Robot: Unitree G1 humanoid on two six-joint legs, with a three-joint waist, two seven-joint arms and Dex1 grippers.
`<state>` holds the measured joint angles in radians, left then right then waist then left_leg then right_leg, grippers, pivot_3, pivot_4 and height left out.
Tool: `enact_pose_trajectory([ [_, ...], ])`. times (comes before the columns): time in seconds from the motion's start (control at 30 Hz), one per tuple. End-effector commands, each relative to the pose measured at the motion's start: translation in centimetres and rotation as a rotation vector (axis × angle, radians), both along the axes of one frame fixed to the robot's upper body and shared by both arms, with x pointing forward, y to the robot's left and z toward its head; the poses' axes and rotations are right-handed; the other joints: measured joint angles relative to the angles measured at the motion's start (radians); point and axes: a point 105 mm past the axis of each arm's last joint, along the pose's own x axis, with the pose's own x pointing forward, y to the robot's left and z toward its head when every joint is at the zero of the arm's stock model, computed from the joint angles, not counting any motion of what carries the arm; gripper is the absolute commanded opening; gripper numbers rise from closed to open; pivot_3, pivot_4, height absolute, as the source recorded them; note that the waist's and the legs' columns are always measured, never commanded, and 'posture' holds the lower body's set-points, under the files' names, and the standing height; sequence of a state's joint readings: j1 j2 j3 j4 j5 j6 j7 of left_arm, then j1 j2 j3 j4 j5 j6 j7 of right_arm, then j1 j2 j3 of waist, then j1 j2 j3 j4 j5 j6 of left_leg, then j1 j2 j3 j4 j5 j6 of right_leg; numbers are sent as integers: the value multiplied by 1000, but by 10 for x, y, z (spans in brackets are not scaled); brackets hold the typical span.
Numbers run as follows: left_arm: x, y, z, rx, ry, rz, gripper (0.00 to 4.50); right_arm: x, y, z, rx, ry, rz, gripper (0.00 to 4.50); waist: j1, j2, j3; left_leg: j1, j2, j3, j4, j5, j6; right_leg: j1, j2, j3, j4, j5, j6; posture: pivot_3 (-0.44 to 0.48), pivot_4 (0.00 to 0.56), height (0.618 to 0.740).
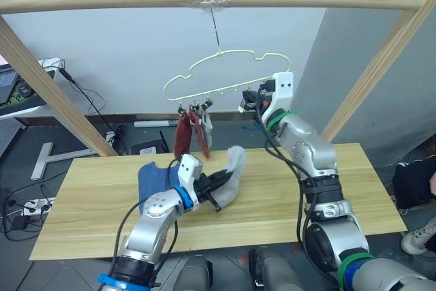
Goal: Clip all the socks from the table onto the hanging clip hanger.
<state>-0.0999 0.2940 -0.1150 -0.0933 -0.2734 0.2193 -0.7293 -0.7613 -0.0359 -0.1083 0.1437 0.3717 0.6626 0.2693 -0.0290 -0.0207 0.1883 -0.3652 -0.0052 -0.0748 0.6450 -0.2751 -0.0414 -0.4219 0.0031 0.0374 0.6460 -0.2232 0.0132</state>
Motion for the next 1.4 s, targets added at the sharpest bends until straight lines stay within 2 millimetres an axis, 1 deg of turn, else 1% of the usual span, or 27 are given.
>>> enact_pose_trajectory([
  [0.03, 1, -2, 26, -52, -44, -2, 18, -9, -3, 11, 83, 70, 70, 0, 0, 0, 0, 0, 0, 0, 0, 0, 0, 0, 0, 0, 0, 0, 0, 24, 167, 740],
  [0.13, 2, -3, 36, -82, -46, 3, 18, -15, -2, 12, 114, 135, 121, 0, -1, 0, 0, 0, 0, 2, 0, 0, 0, 0, 1, 0, 0, 0, 0, 24, 167, 740],
  [0.23, 2, -8, 44, -117, -27, -25, 18, -20, -1, 17, 177, 182, 156, 0, -1, 0, 0, 0, 0, 2, 0, 0, 0, 0, 2, 0, 0, 0, 0, 25, 168, 740],
  [0.4, 9, -11, 53, -124, -45, -25, 18, -25, 3, 20, 220, 224, 195, 0, -2, 0, 0, 0, 0, 3, 0, 0, 0, 0, 6, 0, -1, 0, 0, 24, 169, 740],
  [0.87, 16, -4, 63, -122, -75, -12, 18, -27, 2, 17, 223, 244, 187, 0, -2, 0, 0, -1, 0, 3, 0, -1, 1, 0, 6, 1, -1, 0, 0, 24, 169, 740],
  [1.03, 18, -6, 67, -124, -84, -16, 18, -28, 3, 17, 234, 254, 198, 0, -2, 0, 0, -1, 0, 3, 0, -1, 1, 0, 6, 1, -1, 0, 0, 24, 169, 740],
  [1.23, 16, -8, 67, -123, -85, -23, 18, -29, 2, 18, 253, 256, 211, 0, -3, 0, 0, -1, 0, 3, 0, -1, 1, 0, 6, 1, -1, 0, 0, 24, 169, 740],
  [1.37, 16, -8, 66, -120, -84, -24, 0, -31, 2, 24, 288, 242, 236, 1144, -3, 0, 0, -1, 0, 3, 0, -1, 1, -1, 6, 1, -1, 0, 0, 24, 169, 740],
  [1.4, 16, -8, 67, -119, -86, -25, 0, -31, 1, 25, 290, 238, 237, 1650, -3, 0, 1, -1, 0, 4, 0, -1, 1, -1, 6, 1, -1, 0, 0, 20, 176, 740],
])
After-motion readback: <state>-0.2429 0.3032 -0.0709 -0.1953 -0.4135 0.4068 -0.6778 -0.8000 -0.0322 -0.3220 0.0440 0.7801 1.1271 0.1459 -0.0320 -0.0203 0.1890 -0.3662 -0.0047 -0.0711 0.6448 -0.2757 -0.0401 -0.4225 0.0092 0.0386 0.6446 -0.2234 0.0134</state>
